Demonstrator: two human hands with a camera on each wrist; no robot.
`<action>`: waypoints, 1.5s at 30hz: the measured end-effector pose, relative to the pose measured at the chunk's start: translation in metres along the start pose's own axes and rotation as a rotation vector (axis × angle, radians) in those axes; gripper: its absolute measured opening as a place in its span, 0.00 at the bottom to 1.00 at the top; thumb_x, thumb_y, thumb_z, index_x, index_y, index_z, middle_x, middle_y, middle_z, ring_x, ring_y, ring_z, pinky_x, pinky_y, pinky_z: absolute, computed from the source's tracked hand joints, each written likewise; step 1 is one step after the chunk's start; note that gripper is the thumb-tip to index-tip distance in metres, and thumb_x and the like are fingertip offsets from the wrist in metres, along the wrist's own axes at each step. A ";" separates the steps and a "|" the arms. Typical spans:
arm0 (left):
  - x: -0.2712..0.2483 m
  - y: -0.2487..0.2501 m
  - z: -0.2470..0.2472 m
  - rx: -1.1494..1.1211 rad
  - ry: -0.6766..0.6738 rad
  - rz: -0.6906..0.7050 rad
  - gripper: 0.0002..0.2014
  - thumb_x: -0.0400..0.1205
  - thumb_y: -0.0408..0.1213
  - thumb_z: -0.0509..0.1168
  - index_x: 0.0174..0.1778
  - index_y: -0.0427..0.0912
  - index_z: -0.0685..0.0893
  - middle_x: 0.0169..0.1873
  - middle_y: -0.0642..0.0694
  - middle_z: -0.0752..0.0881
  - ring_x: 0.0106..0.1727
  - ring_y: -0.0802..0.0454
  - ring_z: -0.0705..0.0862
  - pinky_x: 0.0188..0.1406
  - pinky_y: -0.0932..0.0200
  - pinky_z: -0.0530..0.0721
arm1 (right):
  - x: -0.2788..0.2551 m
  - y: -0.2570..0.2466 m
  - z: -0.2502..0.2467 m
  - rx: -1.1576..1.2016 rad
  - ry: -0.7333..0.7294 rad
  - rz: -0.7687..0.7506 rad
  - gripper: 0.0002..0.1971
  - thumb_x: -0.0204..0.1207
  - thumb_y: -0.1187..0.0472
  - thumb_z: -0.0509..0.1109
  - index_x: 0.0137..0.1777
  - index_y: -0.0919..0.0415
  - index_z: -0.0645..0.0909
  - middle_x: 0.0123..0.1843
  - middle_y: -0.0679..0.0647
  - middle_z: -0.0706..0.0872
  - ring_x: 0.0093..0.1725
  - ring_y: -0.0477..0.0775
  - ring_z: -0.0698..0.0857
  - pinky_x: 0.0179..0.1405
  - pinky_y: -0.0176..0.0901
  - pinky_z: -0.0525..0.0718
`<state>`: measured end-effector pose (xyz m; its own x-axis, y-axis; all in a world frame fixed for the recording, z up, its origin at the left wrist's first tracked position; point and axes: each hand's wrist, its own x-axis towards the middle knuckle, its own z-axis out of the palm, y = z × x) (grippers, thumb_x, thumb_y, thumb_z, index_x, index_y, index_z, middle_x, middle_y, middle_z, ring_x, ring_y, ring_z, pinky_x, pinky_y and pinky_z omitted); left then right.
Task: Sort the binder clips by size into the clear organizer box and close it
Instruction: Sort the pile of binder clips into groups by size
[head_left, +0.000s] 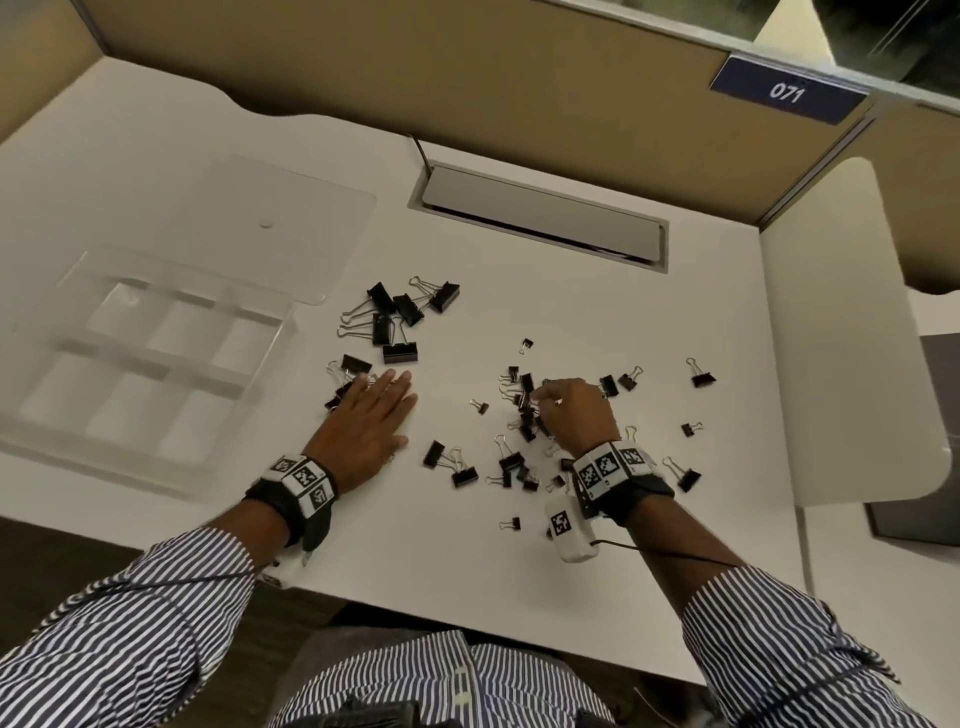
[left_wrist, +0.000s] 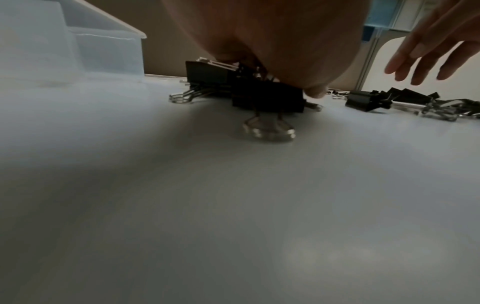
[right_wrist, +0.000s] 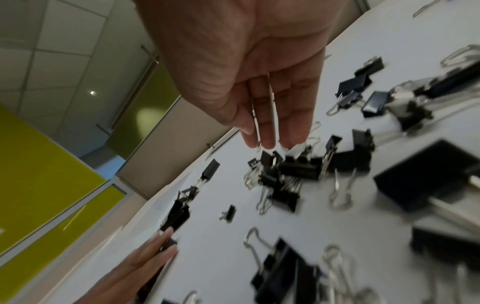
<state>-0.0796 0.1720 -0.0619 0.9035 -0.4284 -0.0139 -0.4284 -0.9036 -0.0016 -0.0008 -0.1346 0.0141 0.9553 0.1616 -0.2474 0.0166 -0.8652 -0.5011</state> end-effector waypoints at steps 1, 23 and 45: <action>0.000 0.002 -0.002 -0.005 0.000 -0.009 0.32 0.85 0.54 0.45 0.81 0.39 0.67 0.83 0.37 0.61 0.85 0.40 0.54 0.82 0.34 0.55 | 0.002 0.005 -0.005 0.011 0.022 0.008 0.13 0.76 0.64 0.65 0.52 0.55 0.91 0.57 0.52 0.91 0.58 0.54 0.88 0.54 0.39 0.80; 0.158 0.102 -0.041 -0.244 0.010 -0.081 0.18 0.77 0.45 0.73 0.59 0.40 0.85 0.51 0.42 0.84 0.53 0.40 0.79 0.49 0.47 0.75 | 0.011 0.080 -0.041 -0.006 0.002 0.035 0.12 0.78 0.59 0.69 0.59 0.51 0.88 0.58 0.48 0.88 0.51 0.50 0.87 0.58 0.48 0.84; 0.180 0.102 -0.052 -0.399 0.114 -0.339 0.15 0.74 0.44 0.70 0.54 0.42 0.83 0.50 0.44 0.83 0.47 0.42 0.82 0.49 0.48 0.79 | 0.009 0.076 -0.037 0.033 -0.024 -0.030 0.13 0.79 0.60 0.68 0.60 0.49 0.87 0.54 0.47 0.88 0.51 0.47 0.84 0.54 0.46 0.84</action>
<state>0.0399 0.0022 -0.0129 0.9955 -0.0898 0.0306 -0.0946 -0.9146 0.3931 0.0197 -0.2168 0.0047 0.9472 0.1989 -0.2515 0.0351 -0.8439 -0.5353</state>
